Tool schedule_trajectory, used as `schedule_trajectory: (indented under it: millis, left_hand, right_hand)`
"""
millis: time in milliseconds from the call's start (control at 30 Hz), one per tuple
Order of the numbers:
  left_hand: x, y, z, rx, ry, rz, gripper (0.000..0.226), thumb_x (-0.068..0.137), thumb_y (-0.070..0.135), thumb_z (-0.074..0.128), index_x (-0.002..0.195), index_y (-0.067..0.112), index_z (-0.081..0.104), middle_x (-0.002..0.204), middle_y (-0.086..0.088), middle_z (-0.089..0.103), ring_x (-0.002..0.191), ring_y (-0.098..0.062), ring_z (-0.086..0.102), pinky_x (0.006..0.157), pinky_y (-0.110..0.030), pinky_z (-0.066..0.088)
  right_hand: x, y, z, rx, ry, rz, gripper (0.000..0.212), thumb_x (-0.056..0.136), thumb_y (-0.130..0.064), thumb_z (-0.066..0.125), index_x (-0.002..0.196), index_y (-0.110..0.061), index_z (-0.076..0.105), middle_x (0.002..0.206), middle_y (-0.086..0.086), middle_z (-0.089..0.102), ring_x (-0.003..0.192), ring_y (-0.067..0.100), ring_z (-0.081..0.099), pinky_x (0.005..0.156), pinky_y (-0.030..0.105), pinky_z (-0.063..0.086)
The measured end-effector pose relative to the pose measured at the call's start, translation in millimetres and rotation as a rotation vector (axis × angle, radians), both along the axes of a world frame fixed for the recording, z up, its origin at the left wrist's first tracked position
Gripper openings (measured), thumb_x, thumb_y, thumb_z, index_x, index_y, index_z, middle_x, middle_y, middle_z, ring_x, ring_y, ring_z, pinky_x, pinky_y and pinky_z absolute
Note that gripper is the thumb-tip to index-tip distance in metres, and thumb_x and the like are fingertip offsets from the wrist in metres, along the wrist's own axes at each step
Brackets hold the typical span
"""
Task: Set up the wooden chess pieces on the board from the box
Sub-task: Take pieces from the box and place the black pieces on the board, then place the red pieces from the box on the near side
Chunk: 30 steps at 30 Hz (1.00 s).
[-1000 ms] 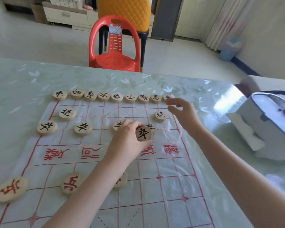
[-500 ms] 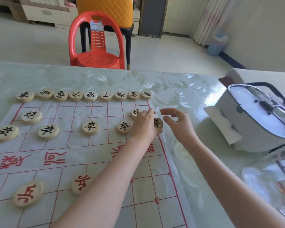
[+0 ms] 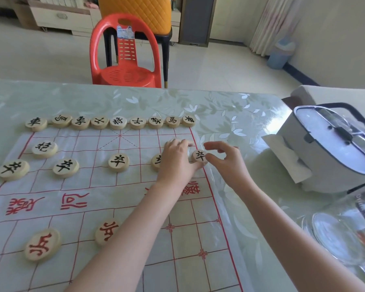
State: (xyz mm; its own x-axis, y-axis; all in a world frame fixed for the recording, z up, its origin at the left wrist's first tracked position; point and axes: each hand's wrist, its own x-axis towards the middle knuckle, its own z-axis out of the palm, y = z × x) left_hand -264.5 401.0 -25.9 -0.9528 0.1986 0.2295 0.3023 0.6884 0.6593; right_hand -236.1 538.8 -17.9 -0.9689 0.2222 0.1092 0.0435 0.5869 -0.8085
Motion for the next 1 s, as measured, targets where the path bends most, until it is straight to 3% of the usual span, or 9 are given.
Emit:
schedule_trajectory:
  millis: [167, 267, 367, 500, 633, 833, 1000]
  left_hand:
    - [47.3, -83.5, 36.1, 0.079, 0.035, 0.016, 0.044, 0.072, 0.030, 0.075, 0.113, 0.022, 0.060, 0.104, 0.011, 0.059, 0.096, -0.008, 0.050, 0.083, -0.016, 0.034]
    - [82.5, -157.1, 50.2, 0.078, 0.011, 0.144, 0.041, 0.071, 0.022, 0.077, 0.108, 0.020, 0.062, 0.099, 0.009, 0.062, 0.089, -0.009, 0.055, 0.078, -0.015, 0.036]
    - [127.8, -237.8, 46.7, 0.082, -0.056, 0.286, 0.038, 0.068, 0.012, 0.080, 0.102, 0.019, 0.065, 0.094, 0.003, 0.068, 0.083, -0.015, 0.060, 0.075, -0.020, 0.039]
    - [196.7, -333.4, 43.6, 0.089, -0.132, 0.467, 0.037, 0.067, 0.005, 0.079, 0.098, 0.017, 0.065, 0.092, -0.002, 0.069, 0.077, -0.012, 0.059, 0.073, -0.006, 0.039]
    - [254.7, -403.9, 35.6, 0.061, -0.197, 0.616, 0.034, 0.070, 0.002, 0.075, 0.102, 0.007, 0.065, 0.096, -0.007, 0.069, 0.085, -0.023, 0.059, 0.079, -0.031, 0.042]
    - [296.0, -474.2, 16.0, -0.080, -0.234, 0.730, 0.036, 0.070, 0.004, 0.076, 0.105, 0.005, 0.066, 0.107, -0.012, 0.067, 0.100, -0.030, 0.061, 0.086, -0.039, 0.045]
    - [288.5, -493.1, 15.3, -0.217, -0.160, 0.813, 0.032, 0.071, 0.009, 0.075, 0.102, 0.008, 0.066, 0.106, -0.014, 0.062, 0.096, -0.038, 0.053, 0.081, -0.044, 0.045]
  right_hand:
    - [13.2, -20.7, 12.3, -0.027, -0.031, 0.037, 0.025, 0.085, -0.020, 0.061, 0.108, -0.029, 0.063, 0.100, -0.021, 0.061, 0.112, 0.013, 0.042, 0.095, 0.030, 0.035]
    - [28.3, -47.8, 22.6, -0.042, -0.040, 0.065, 0.026, 0.082, -0.018, 0.063, 0.103, -0.032, 0.064, 0.102, -0.017, 0.061, 0.113, 0.014, 0.041, 0.101, 0.037, 0.037]
    - [50.0, -89.1, 32.0, -0.014, -0.047, 0.138, 0.027, 0.078, -0.017, 0.067, 0.098, -0.034, 0.062, 0.095, -0.026, 0.058, 0.110, 0.017, 0.045, 0.097, 0.040, 0.041]
    - [84.8, -157.6, 41.0, -0.009, -0.090, 0.269, 0.028, 0.078, -0.020, 0.068, 0.100, -0.034, 0.061, 0.097, -0.023, 0.060, 0.110, 0.017, 0.046, 0.099, 0.036, 0.037]
    - [122.9, -235.7, 43.3, 0.058, -0.144, 0.414, 0.030, 0.080, -0.027, 0.068, 0.109, -0.032, 0.061, 0.106, -0.016, 0.060, 0.111, 0.013, 0.039, 0.101, 0.036, 0.032]
    - [162.6, -327.6, 52.5, 0.122, -0.175, 0.580, 0.034, 0.083, -0.029, 0.064, 0.117, -0.027, 0.059, 0.118, -0.011, 0.058, 0.120, 0.015, 0.034, 0.102, 0.035, 0.029]
    - [173.2, -371.4, 54.9, 0.144, -0.199, 0.636, 0.032, 0.085, -0.027, 0.061, 0.117, -0.028, 0.058, 0.105, -0.016, 0.051, 0.113, 0.012, 0.032, 0.096, 0.028, 0.027]
